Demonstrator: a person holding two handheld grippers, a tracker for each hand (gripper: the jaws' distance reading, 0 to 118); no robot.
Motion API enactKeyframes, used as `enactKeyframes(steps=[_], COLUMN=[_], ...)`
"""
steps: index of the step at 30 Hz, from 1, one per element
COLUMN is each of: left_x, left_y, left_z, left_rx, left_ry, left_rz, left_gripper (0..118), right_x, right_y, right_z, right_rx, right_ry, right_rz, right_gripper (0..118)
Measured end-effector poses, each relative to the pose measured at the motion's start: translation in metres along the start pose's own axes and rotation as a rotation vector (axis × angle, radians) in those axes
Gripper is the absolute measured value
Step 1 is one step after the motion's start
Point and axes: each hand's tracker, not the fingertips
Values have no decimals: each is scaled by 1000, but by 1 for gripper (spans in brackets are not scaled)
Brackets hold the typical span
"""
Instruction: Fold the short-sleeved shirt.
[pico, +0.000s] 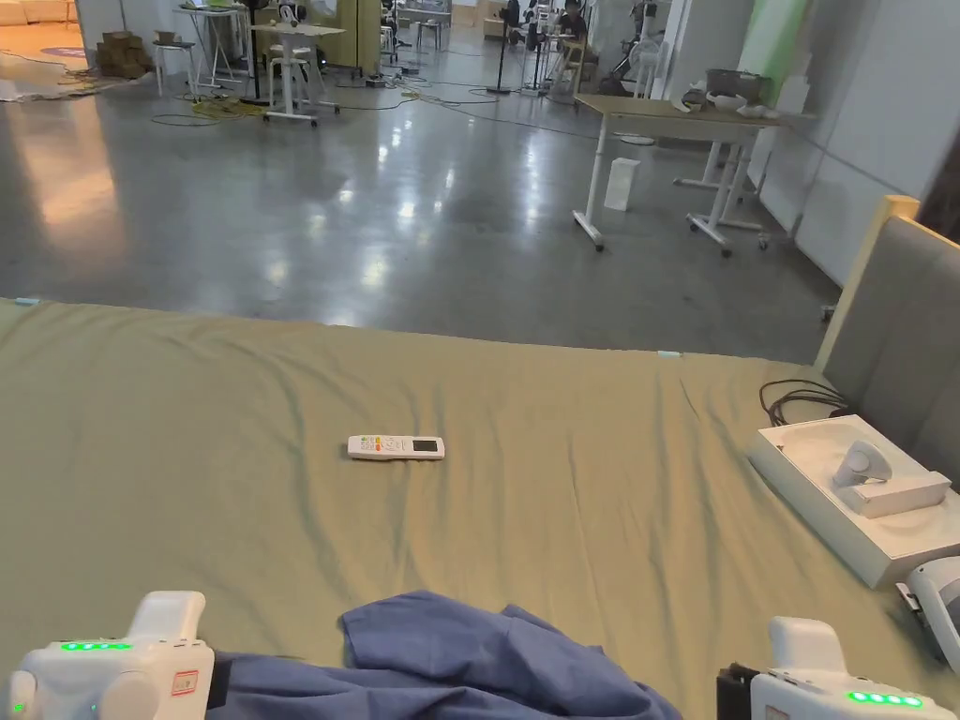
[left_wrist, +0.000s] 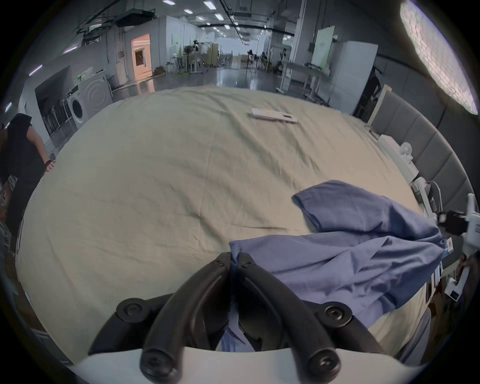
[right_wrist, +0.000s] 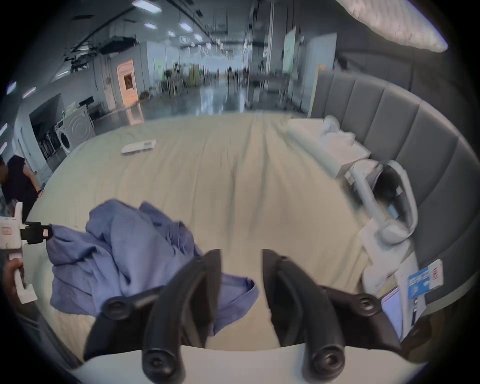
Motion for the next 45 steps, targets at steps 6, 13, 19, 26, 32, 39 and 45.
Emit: enactKeyframes(steps=[6,13,19,26,32,39,45], left_x=[-3,0,2,0,-6,-22,-42], left_y=[-4,-11,-7,22,59,114,156], left_z=[20,20,27,66,114,181,225], left_rx=[33,26,44,141,251,384,466], left_ry=[-1,11,12,8,19,68,125], left_rz=[8,14,15,7,-3,-14,13], left_gripper=[6,6,6,6,6,6,6], right_x=[-2,-16,-24,-11,-10,-7,-3], right_y=[-12,-30,-28,19,68,120,160], right_z=[-60,-82,-64,14,84,145,181], right_rx=[-200,-232,-161,126,294,447,528], right_ry=[13,-17,-6,-5,-9,-48,-99], right_rz=[39,35,44,-7,50,80,92], right_gripper=[63,35,9,8,8,8,8])
